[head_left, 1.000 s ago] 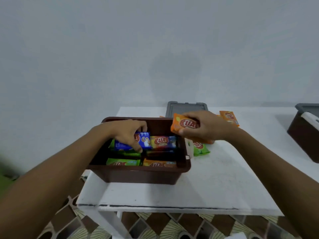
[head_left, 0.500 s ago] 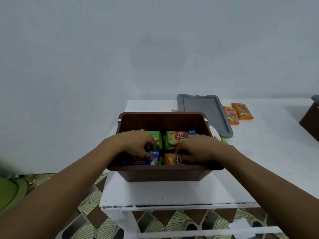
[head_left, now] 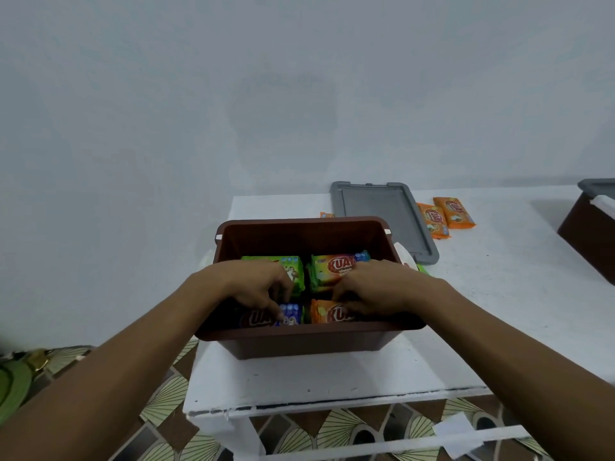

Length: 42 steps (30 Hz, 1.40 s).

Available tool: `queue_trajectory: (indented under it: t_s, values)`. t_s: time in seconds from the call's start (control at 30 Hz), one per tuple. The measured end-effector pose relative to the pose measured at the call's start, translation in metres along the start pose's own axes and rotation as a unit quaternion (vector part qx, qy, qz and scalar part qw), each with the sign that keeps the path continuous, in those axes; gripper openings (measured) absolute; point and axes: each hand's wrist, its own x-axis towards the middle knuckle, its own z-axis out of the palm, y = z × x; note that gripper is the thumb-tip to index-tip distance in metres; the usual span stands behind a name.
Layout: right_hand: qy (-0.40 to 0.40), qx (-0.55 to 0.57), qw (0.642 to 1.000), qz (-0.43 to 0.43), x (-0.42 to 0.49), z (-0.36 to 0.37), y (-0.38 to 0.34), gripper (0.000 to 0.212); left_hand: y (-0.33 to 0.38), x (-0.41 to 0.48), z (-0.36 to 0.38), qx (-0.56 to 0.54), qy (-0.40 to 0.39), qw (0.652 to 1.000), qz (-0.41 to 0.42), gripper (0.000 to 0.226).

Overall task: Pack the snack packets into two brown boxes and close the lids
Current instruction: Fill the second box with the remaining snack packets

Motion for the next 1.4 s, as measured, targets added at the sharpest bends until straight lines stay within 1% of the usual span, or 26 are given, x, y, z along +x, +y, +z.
queue_trajectory:
  t_s: [0.07,0.17,0.33,0.4,0.47,0.57,0.63,0.67,0.77,0.83,0.9,0.97,1.03,1.1,1.13,1.3,1.4]
  values:
    - [0.016,-0.017,1.0,-0.004,-0.003,0.001,0.0,0.03,0.0,0.0,0.0,0.005,-0.001,1.0,0.002,0.027]
    - [0.08,-0.015,0.997,-0.002,-0.013,0.0,0.003,0.025,0.001,0.0,0.0,-0.006,0.027,1.0,0.01,0.022]
    - [0.196,0.08,0.977,0.006,-0.041,-0.004,0.03,0.019,0.022,0.005,-0.009,-0.032,0.156,0.987,0.037,0.016]
    - [0.261,0.078,0.962,-0.006,-0.055,0.001,0.046,0.015,0.041,0.011,-0.017,-0.051,0.207,0.976,0.051,0.011]
    - [0.318,0.065,0.946,-0.008,-0.069,0.011,0.065,0.012,0.064,0.024,-0.027,-0.043,0.25,0.965,0.058,0.009]
    - [0.359,0.066,0.931,0.021,-0.09,0.033,0.105,0.015,0.1,0.053,-0.041,-0.009,0.305,0.951,0.053,0.012]
    - [0.345,0.075,0.932,0.076,-0.104,0.049,0.145,0.021,0.127,0.074,-0.048,0.007,0.321,0.945,0.053,0.013]
    - [0.318,0.075,0.937,0.118,-0.111,0.058,0.168,0.027,0.142,0.086,-0.051,0.01,0.323,0.945,0.055,0.013]
    - [0.189,0.071,0.945,0.259,-0.12,0.076,0.23,0.052,0.182,0.127,-0.058,0.046,0.301,0.951,0.047,0.016]
    - [0.14,0.073,0.94,0.302,-0.12,0.082,0.261,0.062,0.203,0.158,-0.059,0.099,0.266,0.959,0.024,0.022]
    - [0.136,0.079,0.939,0.305,-0.114,0.082,0.286,0.065,0.217,0.189,-0.058,0.16,0.226,0.961,-0.018,0.031]
    - [0.136,0.091,0.948,0.274,-0.106,0.08,0.302,0.067,0.223,0.217,-0.055,0.194,0.195,0.959,-0.063,0.041]
    - [0.119,0.102,0.96,0.233,-0.102,0.082,0.315,0.069,0.225,0.243,-0.049,0.193,0.173,0.961,-0.094,0.048]
    - [0.092,0.102,0.965,0.224,-0.102,0.09,0.327,0.068,0.228,0.266,-0.042,0.16,0.172,0.965,-0.112,0.052]
    - [0.091,0.098,0.963,0.233,-0.104,0.094,0.332,0.067,0.23,0.276,-0.038,0.145,0.175,0.966,-0.12,0.054]
    - [0.169,0.063,0.949,0.259,-0.131,0.113,0.341,0.058,0.243,0.318,-0.019,0.111,0.179,0.963,-0.166,0.062]
    - [0.235,0.124,0.919,0.29,-0.155,0.127,0.344,0.048,0.26,0.333,-0.002,0.134,0.214,0.95,-0.184,0.06]
